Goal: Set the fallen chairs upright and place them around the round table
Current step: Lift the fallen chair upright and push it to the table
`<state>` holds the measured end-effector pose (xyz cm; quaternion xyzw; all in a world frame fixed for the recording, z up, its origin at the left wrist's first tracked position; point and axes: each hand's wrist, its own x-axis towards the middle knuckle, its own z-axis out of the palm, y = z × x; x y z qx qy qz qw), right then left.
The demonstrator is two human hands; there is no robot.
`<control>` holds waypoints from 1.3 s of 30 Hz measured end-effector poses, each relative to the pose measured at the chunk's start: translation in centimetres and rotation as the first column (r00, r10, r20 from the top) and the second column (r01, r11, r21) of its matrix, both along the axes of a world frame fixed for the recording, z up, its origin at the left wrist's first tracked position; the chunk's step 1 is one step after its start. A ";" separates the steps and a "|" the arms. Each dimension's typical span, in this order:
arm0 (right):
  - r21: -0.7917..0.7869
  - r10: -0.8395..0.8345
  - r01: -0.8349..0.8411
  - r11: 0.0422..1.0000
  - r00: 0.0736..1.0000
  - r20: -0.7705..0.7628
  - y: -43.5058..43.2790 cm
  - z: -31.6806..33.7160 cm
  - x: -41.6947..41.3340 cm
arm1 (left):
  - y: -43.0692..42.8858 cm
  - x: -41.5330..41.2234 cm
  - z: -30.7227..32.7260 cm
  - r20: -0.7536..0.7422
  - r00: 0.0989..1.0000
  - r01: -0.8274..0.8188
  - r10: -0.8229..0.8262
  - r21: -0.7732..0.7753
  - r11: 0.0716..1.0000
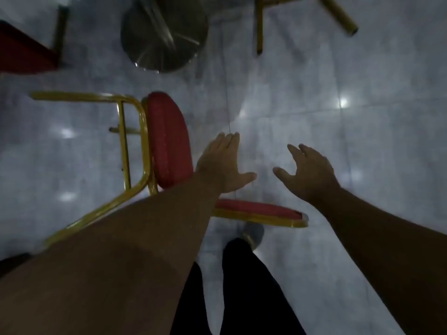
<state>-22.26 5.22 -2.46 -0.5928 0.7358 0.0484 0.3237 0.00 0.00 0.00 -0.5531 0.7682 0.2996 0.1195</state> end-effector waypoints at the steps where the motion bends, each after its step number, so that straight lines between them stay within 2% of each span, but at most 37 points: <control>1: 0.038 0.013 -0.013 0.999 1.000 0.020 1.0 -1.6 -0.2 | 1.0 -0.4 -1.5 0.026 0.999 0.020 -0.021 0.065 0.998; 6: 0.153 0.072 -0.083 0.985 0.995 0.076 6.8 -10.2 -0.4 | 6.5 -2.1 -10.0 0.028 0.997 0.062 -0.072 0.268 0.961; 9: 0.089 0.155 -0.161 0.983 0.986 0.062 10.7 -13.4 -0.3 | 10.2 -2.8 -14.3 -0.013 0.995 0.102 -0.102 0.283 0.954; 12: 0.045 0.168 -0.174 0.984 0.979 0.113 14.5 -16.1 -0.5 | 13.3 -2.9 -17.9 -0.067 0.995 0.093 -0.080 0.221 0.971; 15: -0.033 0.185 -0.182 0.983 0.972 0.142 16.5 -18.4 -1.0 | 15.0 -2.6 -20.7 -0.130 0.987 0.102 -0.094 0.055 0.993; 18: -0.156 0.182 -0.159 0.975 0.973 0.144 16.8 -19.6 -1.4 | 15.2 -2.3 -22.1 -0.131 0.975 0.181 -0.182 -0.021 0.983; 21: -0.187 0.195 -0.166 0.968 0.969 0.148 16.6 -19.9 -1.6 | 15.0 -2.6 -22.8 -0.126 0.942 0.293 -0.310 -0.139 0.946; 25: -0.189 0.211 -0.185 0.964 0.969 0.129 16.3 -19.5 -1.3 | 15.1 -2.2 -22.5 -0.107 0.918 0.327 -0.382 -0.338 0.883; 29: -0.191 0.228 -0.206 0.960 0.969 0.099 15.5 -17.3 -0.4 | 14.8 -1.1 -20.9 -0.016 0.926 0.354 -0.377 -0.304 0.884; 33: -0.231 0.216 -0.192 0.954 0.973 0.082 15.2 -13.1 1.3 | 14.7 -0.7 -16.2 0.006 0.927 0.364 -0.376 -0.263 0.893; 37: -0.274 0.166 -0.139 0.952 0.983 0.078 14.4 -6.2 4.2 | 14.2 1.4 -10.1 -0.068 0.913 0.355 -0.401 -0.347 0.868; 39: -0.311 0.150 -0.123 0.942 0.987 0.065 13.8 -2.2 6.1 | 14.1 3.4 -6.9 -0.107 0.928 0.295 -0.356 -0.373 0.880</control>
